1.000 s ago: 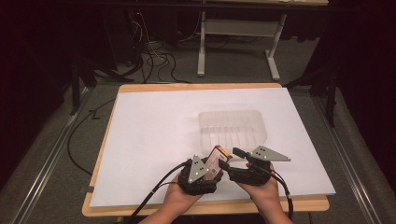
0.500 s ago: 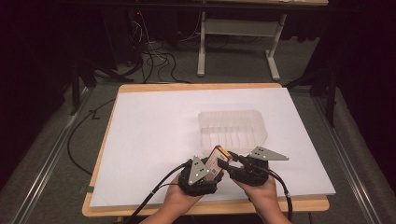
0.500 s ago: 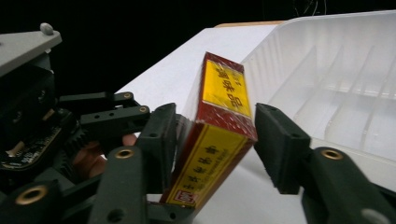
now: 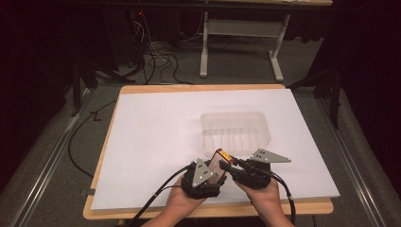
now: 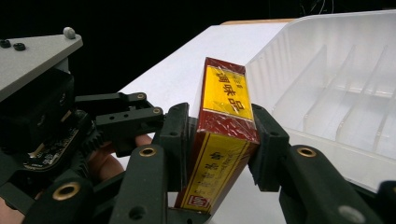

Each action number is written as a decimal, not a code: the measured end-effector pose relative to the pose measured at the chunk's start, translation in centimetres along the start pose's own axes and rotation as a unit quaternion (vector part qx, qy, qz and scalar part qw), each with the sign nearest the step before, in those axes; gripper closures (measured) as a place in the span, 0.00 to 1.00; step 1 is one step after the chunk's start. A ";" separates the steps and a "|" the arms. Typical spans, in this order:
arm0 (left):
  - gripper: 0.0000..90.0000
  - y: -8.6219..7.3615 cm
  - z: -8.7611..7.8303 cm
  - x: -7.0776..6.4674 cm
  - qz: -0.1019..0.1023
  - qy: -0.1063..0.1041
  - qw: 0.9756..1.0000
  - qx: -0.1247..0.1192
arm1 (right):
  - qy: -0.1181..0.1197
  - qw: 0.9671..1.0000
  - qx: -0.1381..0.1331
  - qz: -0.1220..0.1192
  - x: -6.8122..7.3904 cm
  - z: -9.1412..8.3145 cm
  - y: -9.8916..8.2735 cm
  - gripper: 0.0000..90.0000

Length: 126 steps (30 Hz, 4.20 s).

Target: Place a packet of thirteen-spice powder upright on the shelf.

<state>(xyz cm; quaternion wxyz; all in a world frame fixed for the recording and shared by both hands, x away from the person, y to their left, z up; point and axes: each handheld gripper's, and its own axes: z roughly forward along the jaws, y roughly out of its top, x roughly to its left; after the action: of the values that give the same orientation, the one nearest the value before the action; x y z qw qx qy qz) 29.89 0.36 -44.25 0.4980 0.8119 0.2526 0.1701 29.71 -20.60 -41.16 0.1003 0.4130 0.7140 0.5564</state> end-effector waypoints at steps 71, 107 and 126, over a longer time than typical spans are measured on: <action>0.26 -0.8 -5.8 10.8 -0.058 0.086 0.995 0.010 | -0.135 0.986 -0.098 0.005 -4.1 -6.8 2.0 0.75; 0.25 -2.8 -6.8 11.2 -0.055 0.074 0.995 0.023 | -0.263 0.954 -0.141 -0.026 -5.6 -6.7 5.3 0.75; 0.25 -2.8 -6.6 10.8 -0.041 0.074 0.996 0.028 | -0.295 0.945 -0.134 -0.032 -5.5 -2.7 6.5 0.75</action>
<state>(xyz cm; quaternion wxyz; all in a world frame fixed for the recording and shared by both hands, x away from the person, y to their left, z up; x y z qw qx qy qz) 34.53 12.49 -43.51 0.4613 0.7997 0.3270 0.2021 34.71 -26.12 -36.23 0.3786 0.5188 0.5842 0.4963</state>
